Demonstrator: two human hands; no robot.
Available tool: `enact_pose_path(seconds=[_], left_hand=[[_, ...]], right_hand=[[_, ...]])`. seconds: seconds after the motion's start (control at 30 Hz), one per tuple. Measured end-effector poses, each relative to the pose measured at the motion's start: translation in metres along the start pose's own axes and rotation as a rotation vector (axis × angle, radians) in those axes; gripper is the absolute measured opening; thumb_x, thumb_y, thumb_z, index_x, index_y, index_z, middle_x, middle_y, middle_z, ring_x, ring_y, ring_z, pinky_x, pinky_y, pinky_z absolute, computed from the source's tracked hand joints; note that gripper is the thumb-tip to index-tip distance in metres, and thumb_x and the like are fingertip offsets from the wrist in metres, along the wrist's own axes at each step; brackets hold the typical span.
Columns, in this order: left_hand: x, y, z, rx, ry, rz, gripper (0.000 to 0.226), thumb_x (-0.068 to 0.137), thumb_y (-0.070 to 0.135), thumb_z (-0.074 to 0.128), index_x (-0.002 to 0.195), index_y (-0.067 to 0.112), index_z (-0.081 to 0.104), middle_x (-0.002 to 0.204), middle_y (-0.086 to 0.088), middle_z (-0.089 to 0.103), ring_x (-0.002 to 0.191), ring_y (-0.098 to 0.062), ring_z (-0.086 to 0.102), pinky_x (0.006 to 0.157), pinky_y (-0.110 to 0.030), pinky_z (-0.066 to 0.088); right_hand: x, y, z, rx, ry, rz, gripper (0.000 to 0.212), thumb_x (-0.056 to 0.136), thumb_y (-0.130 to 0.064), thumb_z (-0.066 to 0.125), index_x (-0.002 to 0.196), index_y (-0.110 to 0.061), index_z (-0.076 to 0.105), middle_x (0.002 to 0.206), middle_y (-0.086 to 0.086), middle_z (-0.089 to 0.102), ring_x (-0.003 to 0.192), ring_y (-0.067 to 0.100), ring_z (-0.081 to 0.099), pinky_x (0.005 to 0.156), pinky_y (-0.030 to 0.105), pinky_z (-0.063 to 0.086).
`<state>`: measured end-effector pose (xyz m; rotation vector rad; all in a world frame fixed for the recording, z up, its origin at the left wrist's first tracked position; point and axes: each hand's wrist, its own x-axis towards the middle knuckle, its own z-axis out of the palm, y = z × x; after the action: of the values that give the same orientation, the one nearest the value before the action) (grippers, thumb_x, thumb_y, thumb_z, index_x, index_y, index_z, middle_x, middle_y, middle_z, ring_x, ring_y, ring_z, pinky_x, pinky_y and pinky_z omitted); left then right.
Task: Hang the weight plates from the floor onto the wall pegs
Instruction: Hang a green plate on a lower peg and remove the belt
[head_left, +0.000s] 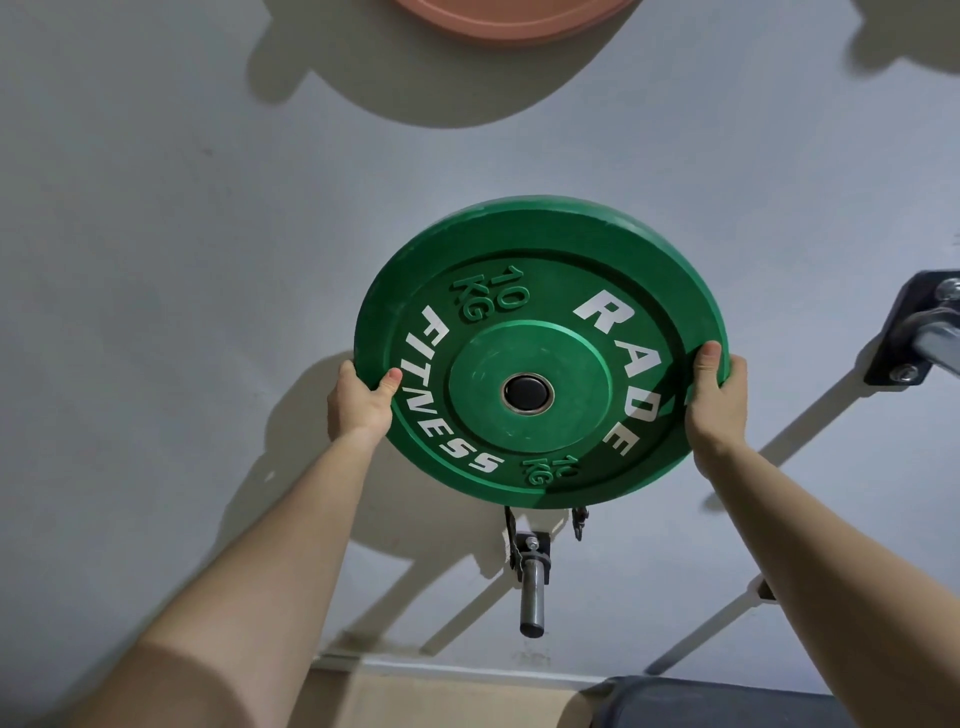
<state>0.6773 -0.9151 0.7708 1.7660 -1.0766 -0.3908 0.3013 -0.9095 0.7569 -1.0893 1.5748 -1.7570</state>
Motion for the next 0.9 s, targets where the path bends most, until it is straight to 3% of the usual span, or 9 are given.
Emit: enact_pose_path(seconds=[0.1, 0.2, 0.33, 0.43, 0.53, 0.73, 0.9], left_hand=[[-0.001, 0.019, -0.016, 0.155, 0.032, 0.133, 0.057, 0.089, 0.03, 0.075, 0.132, 0.026, 0.039, 0.132, -0.003, 0.062, 0.112, -0.036, 0.061, 0.091, -0.046, 0.049], [0.003, 0.038, -0.027, 0.263, -0.073, 0.294, 0.09, 0.082, 0.015, 0.078, 0.145, 0.033, 0.016, 0.143, -0.006, 0.052, 0.118, -0.037, 0.057, 0.097, -0.051, 0.05], [0.008, 0.068, -0.029, 0.135, -0.206, 0.282, 0.109, 0.069, 0.04, 0.083, 0.148, 0.037, 0.009, 0.146, -0.007, 0.034, 0.132, -0.032, 0.041, 0.111, -0.054, 0.039], [0.009, 0.07, -0.022, 0.079, -0.246, 0.125, 0.121, 0.064, 0.058, 0.087, 0.149, 0.032, 0.005, 0.142, -0.01, 0.027, 0.136, -0.034, 0.032, 0.117, -0.05, 0.032], [0.005, 0.054, -0.01, 0.011, -0.16, 0.021, 0.123, 0.061, 0.06, 0.088, 0.148, 0.026, 0.008, 0.141, -0.016, 0.028, 0.133, -0.037, 0.035, 0.111, -0.049, 0.037], [-0.006, 0.024, 0.016, -0.201, -0.014, -0.061, 0.114, 0.06, 0.052, 0.092, 0.142, 0.023, 0.018, 0.138, -0.017, 0.031, 0.13, -0.038, 0.035, 0.103, -0.052, 0.04], [-0.007, 0.016, 0.03, -0.299, 0.054, -0.056, 0.113, 0.061, 0.045, 0.094, 0.143, 0.019, 0.02, 0.14, -0.015, 0.029, 0.131, -0.036, 0.032, 0.101, -0.049, 0.037]], right_hand=[[-0.003, -0.007, -0.003, 0.024, -0.042, 0.046, 0.06, 0.097, -0.067, 0.038, 0.127, -0.015, 0.044, 0.118, 0.005, 0.057, 0.107, 0.023, 0.055, 0.095, 0.041, 0.047], [-0.003, -0.017, -0.004, -0.001, -0.05, 0.051, 0.061, 0.094, -0.07, 0.039, 0.122, -0.016, 0.045, 0.121, 0.008, 0.057, 0.109, 0.026, 0.056, 0.093, 0.042, 0.047], [0.002, -0.039, -0.001, -0.047, -0.076, 0.022, 0.059, 0.091, -0.074, 0.043, 0.115, -0.02, 0.045, 0.117, 0.007, 0.058, 0.108, 0.029, 0.058, 0.093, 0.045, 0.05], [0.009, -0.056, 0.005, -0.122, -0.036, -0.006, 0.079, 0.07, -0.095, 0.04, 0.112, -0.029, 0.047, 0.114, 0.005, 0.061, 0.107, 0.031, 0.06, 0.094, 0.053, 0.051], [0.018, -0.069, 0.016, -0.178, 0.012, -0.021, 0.084, 0.057, -0.105, 0.036, 0.107, -0.039, 0.05, 0.114, 0.001, 0.062, 0.109, 0.032, 0.059, 0.098, 0.059, 0.045], [0.024, -0.1, 0.034, -0.259, 0.037, -0.102, 0.084, 0.062, -0.099, 0.04, 0.115, -0.037, 0.058, 0.116, -0.001, 0.063, 0.113, 0.028, 0.057, 0.105, 0.052, 0.031], [0.029, -0.105, 0.036, -0.204, -0.001, -0.144, 0.075, 0.058, -0.1, 0.046, 0.104, -0.042, 0.057, 0.112, -0.005, 0.065, 0.107, 0.025, 0.061, 0.107, 0.053, 0.034]])
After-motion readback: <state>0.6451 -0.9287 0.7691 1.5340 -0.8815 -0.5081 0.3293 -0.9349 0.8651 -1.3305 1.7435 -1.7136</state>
